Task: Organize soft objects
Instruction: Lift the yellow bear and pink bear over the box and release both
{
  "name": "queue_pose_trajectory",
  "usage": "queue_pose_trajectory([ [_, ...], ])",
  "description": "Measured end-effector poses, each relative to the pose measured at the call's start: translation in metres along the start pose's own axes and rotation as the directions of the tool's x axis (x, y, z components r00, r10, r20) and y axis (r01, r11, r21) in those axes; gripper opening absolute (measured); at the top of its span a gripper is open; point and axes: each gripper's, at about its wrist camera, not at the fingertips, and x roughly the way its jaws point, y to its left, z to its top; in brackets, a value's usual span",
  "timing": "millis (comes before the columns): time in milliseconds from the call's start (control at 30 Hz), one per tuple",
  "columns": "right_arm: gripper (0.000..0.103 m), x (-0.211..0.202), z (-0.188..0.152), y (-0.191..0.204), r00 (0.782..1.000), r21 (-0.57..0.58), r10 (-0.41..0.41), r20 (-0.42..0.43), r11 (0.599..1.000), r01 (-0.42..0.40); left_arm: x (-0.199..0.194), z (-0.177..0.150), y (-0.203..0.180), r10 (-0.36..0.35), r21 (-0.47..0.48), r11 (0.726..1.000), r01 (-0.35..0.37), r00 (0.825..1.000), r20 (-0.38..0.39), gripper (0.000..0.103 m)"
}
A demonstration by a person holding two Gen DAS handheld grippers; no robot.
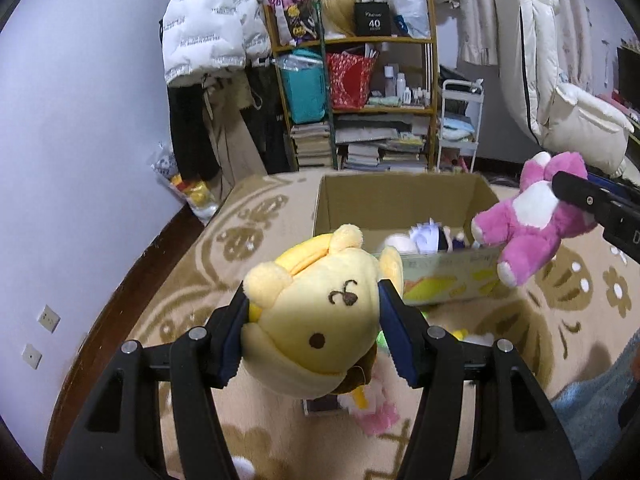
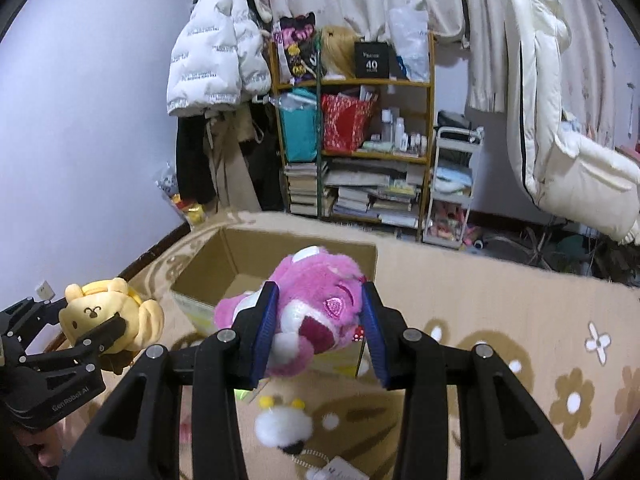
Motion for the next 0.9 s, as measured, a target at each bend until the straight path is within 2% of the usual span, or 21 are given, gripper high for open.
queue_pose_trajectory([
  [100,0.043,0.006,0.011,0.001,1.000,-0.026,-0.026,0.015,0.999,0.027,0.004,0.014,-0.002,-0.008,0.002,1.000,0.008,1.000,0.020,0.059],
  [233,0.043,0.021,0.022,0.002,0.996,-0.075,-0.087,0.024,0.993,0.088,0.011,0.034,-0.009,0.015,0.042,0.999,-0.018,0.998,0.066,0.059],
  [533,0.044,0.058,0.030,-0.009,0.996,-0.063,-0.085,0.006,0.994,0.085,0.037,0.067,-0.024,0.020,0.106,0.994,-0.032,0.994,0.105,0.060],
  [667,0.044,0.076,0.028,-0.012,0.997,-0.065,-0.078,-0.017,0.995,0.077,0.059,0.074,-0.031,0.014,0.119,0.993,-0.023,0.997,0.077,0.060],
  [767,0.044,0.085,0.026,-0.017,0.999,-0.029,-0.037,-0.038,0.999,0.036,0.073,0.075,-0.034,-0.014,0.093,0.996,0.011,0.999,0.035,0.060],
  [900,0.044,0.092,0.021,-0.018,0.999,-0.034,-0.029,-0.043,0.999,0.028,0.087,0.077,-0.040,-0.022,0.082,0.996,0.020,0.999,0.031,0.060],
])
